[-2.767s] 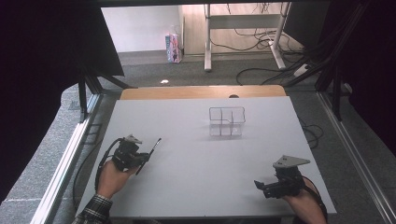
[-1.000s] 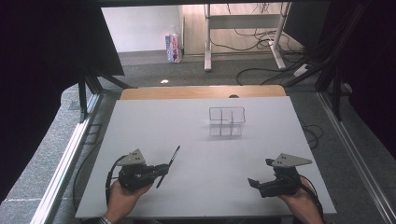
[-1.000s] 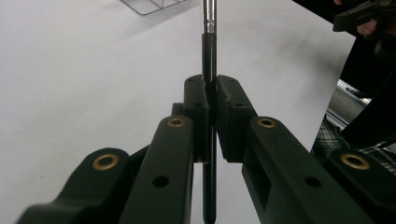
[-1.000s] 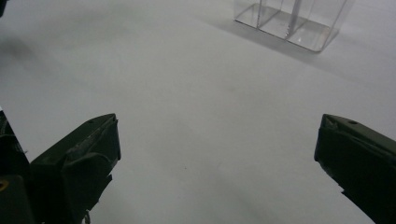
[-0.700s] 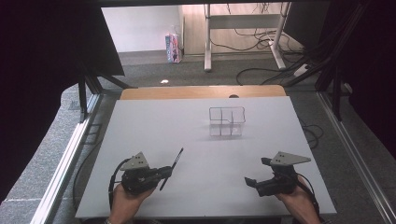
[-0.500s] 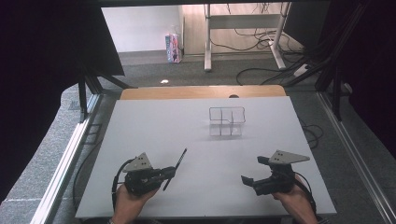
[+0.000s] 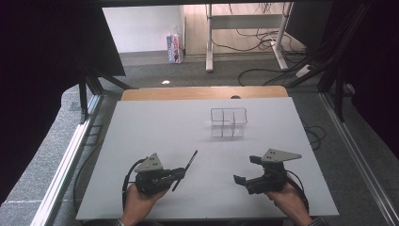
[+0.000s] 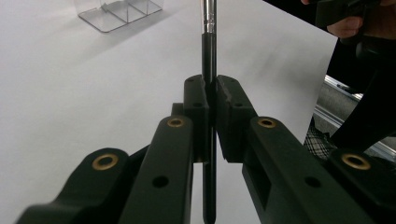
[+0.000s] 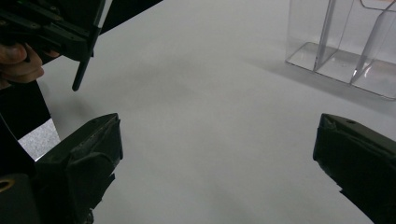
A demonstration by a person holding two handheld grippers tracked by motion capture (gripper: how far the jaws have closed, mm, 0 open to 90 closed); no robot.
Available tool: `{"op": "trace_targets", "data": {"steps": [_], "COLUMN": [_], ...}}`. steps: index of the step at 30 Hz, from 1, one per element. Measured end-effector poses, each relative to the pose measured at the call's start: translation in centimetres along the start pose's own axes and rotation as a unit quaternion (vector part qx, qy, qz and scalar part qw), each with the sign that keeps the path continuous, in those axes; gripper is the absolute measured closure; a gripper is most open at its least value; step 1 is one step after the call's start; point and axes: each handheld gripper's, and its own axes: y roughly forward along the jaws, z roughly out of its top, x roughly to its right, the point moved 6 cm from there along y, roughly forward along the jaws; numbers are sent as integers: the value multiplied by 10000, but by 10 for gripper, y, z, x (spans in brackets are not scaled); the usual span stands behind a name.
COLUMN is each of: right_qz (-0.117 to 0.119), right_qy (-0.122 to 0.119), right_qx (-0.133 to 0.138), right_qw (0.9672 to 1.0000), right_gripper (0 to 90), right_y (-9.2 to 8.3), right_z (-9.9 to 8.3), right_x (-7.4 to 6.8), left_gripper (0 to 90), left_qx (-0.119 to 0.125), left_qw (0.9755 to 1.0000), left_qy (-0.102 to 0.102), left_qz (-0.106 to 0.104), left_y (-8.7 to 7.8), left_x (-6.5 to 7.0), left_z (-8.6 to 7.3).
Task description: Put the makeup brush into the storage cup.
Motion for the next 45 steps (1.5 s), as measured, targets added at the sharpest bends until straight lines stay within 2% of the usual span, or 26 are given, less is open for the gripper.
{"op": "trace_targets", "data": {"steps": [11,15,20,26,31,39,43,45], "right_qz": [168,240,292,563,714,847,991,1125], "right_qy": [-43,52,304,454,612,673,773,869], "right_qx": [-41,-28,-17,25,34,36,-16,-6], "right_qw": [9998,9997,9991,9974,9956,9941,9921,9899], "right_gripper": [16,15,13,18,79,241,341,386], "right_y": [15,20,27,32,34,39,42,44], "right_z": [7,11,17,24,28,31,31,32], "right_x": [-8,-12,-13,-19,-21,-24,-26,-26], "left_gripper": [837,837,837,837,837,837,837,837], "left_qx": [-47,-39,-40,-64,-19,60,107,100], "left_qw": [9999,9999,9998,9998,9997,9995,9994,9993], "left_qy": [72,92,109,142,153,172,179,176], "left_qz": [-70,-97,-136,-142,-170,-255,-276,-299], "left_y": [14,18,25,33,39,48,51,52], "left_x": [4,6,9,12,16,22,24,25], "left_z": [5,7,8,9,11,13,14,14]}}
